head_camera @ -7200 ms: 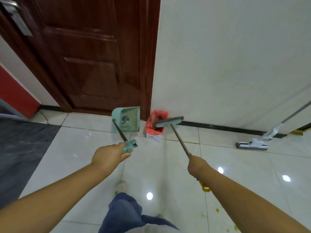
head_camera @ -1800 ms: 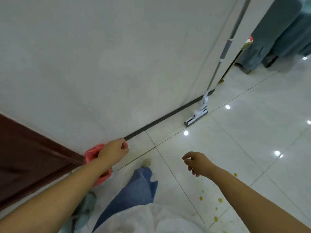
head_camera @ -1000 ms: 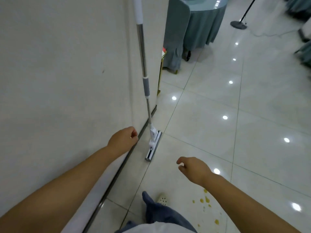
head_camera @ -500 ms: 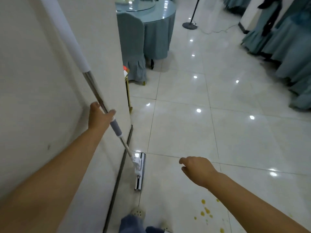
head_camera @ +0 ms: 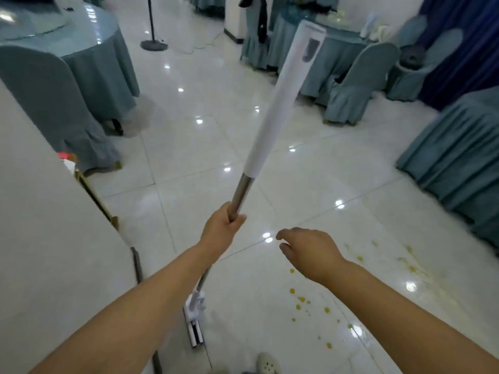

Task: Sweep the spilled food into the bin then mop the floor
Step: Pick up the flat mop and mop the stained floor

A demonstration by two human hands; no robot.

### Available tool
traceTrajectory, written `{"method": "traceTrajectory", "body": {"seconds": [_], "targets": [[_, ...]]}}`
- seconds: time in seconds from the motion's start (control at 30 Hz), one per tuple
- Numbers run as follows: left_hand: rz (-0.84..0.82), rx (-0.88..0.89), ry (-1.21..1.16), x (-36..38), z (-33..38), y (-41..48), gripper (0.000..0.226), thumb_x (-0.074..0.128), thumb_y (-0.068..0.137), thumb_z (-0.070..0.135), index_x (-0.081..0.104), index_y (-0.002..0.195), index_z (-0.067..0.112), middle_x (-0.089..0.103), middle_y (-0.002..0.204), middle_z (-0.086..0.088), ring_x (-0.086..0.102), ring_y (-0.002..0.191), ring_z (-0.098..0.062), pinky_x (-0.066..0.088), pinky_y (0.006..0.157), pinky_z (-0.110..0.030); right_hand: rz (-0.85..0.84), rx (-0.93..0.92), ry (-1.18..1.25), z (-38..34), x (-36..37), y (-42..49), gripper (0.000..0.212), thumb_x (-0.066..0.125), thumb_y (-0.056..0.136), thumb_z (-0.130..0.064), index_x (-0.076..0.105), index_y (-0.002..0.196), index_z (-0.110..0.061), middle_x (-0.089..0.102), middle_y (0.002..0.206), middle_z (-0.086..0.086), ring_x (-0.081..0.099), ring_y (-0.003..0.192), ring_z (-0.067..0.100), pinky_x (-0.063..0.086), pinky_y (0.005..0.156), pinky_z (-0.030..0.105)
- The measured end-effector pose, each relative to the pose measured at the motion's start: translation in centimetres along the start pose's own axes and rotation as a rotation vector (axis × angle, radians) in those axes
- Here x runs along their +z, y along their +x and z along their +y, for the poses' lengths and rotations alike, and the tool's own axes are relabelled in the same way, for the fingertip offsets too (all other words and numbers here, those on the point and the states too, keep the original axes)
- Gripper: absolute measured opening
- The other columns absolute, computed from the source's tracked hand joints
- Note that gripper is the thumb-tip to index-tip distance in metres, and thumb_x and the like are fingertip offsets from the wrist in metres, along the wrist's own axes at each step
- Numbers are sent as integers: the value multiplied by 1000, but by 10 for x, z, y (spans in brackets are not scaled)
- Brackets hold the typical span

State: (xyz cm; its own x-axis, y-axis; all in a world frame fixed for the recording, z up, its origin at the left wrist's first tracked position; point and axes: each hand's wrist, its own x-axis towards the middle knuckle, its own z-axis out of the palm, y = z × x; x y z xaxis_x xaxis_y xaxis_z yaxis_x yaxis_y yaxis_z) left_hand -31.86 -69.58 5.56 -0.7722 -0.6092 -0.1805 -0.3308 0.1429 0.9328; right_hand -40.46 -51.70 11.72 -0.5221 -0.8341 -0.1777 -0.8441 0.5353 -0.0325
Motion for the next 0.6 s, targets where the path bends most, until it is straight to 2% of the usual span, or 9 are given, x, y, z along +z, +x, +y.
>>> {"method": "traceTrajectory", "body": {"seconds": [0.1,0.2,0.27,0.33,0.4,0.47,0.53,0.6], "targets": [[-192,66,99,54,12,-1,23,54,92,31,43,81,14,42,67,-2,40,60,-17,36,60,-32,83,143,-15,25,-15,-42,36,31,102,-33,53,130,-31,63,116,-6,64,97,20,48,77,29],[-391,158,201,104,24,-14,20,51,93,30,43,81,16,42,67,1,37,58,-14,33,57,-28,144,251,-129,46,-25,-87,32,33,101,-31,63,109,-27,65,92,-6,65,76,18,53,65,30],[-521,237,290,137,29,-30,22,49,94,28,38,78,18,40,66,2,35,56,-12,30,55,-27,183,302,-224,54,-32,-115,17,53,92,-27,70,89,-25,62,68,-6,60,53,15,47,44,26],[-620,324,416,169,27,-49,21,49,94,29,37,79,18,43,68,3,40,58,-15,32,56,-27,261,297,-317,58,-38,-141,3,73,74,-21,71,74,-22,54,52,-7,49,37,14,29,33,19],[-711,383,476,197,23,-68,22,48,94,29,36,78,21,45,69,3,45,65,-18,33,58,-28,344,246,-370,63,-43,-165,13,79,63,-15,71,72,-18,52,51,-5,47,36,16,21,37,19],[-788,449,507,221,18,-89,29,47,95,30,29,72,27,40,65,8,45,66,-19,29,55,-28,370,190,-431,71,-47,-186,14,79,62,-12,71,73,-15,53,54,-2,50,42,17,26,39,22],[-828,494,562,239,14,-108,24,46,95,33,33,78,24,37,63,10,45,66,-18,29,55,-27,281,211,-520,86,-49,-205,12,76,64,-12,66,67,-16,53,58,-2,51,52,18,36,46,27],[-860,497,582,253,10,-126,20,46,95,33,36,83,20,39,64,9,46,67,-18,32,58,-28,58,283,-616,96,-53,-224,13,73,70,-15,62,67,-19,53,63,-2,50,64,19,39,59,31]]}}
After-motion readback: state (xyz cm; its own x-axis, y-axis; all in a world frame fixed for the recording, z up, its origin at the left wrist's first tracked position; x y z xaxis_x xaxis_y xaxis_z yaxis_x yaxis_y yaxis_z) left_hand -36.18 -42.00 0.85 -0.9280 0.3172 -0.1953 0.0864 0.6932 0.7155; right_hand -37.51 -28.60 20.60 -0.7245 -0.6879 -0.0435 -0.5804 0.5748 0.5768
